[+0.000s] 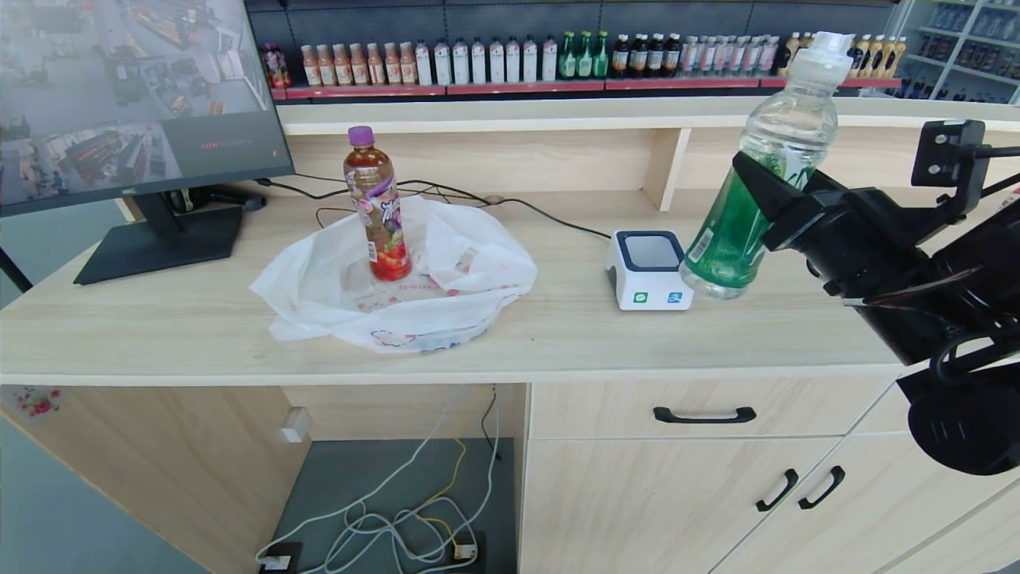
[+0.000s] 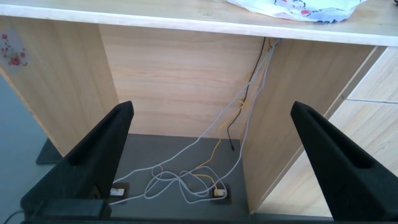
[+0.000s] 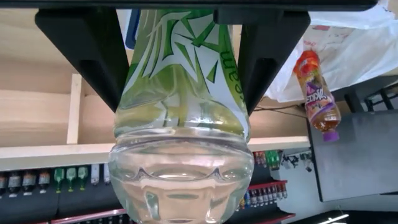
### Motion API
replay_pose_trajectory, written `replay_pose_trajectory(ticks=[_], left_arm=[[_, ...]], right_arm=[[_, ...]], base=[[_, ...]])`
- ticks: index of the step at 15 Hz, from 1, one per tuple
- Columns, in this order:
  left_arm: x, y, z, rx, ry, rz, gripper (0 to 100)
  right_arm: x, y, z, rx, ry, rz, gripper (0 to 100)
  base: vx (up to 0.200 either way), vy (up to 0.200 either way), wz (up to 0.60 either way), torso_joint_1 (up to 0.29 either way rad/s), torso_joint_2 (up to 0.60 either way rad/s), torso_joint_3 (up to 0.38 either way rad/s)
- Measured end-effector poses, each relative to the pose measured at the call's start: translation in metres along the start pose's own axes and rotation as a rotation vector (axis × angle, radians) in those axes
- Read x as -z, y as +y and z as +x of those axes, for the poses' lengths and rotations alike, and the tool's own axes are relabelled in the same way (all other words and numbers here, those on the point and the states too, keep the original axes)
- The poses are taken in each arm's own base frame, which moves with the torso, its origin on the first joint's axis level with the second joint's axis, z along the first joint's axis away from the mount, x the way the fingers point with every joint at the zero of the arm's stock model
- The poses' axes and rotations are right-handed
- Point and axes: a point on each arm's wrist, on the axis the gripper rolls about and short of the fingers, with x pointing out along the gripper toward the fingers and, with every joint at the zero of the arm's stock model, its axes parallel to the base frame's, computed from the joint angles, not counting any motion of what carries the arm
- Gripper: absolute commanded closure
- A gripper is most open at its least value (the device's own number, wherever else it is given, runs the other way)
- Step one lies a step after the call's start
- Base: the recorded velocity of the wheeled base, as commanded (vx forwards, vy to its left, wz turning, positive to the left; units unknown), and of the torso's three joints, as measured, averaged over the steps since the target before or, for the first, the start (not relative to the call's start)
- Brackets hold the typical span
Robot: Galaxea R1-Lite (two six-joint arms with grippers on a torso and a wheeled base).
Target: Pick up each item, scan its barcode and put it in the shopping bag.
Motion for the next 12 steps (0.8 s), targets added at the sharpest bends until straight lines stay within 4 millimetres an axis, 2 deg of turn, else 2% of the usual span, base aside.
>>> replay_pose_trajectory(ticks=[2,6,10,12], left_arm=[[0.0,0.0,0.0,0.0,0.0,-0.002,0],[0.0,0.0,0.0,0.0,0.0,-0.001,0],[0.0,0.0,0.0,0.0,0.0,-0.001,0],[0.0,0.0,0.0,0.0,0.0,-0.001,0]], right_arm=[[-0.0026,-0.0006,0.004,-0.01,-0.007,-0.004,100],[-0.0071,-0.0001,0.008,-0.013,-0.04,-0.049,100],[-0.0008,-0.0007,0.0044,-0.009,-0.012,-0.044,100],[-0.0012,-0.0002,0.0036,-0.012,-0.015,-0.044,100]], base=[[0.2,0.0,0.0,0.005,0.0,0.002],[0.0,0.0,0.0,0.0,0.0,0.0],[0.0,0.0,0.0,0.0,0.0,0.0],[0.0,0.2,0.0,-0.01,0.0,0.002]])
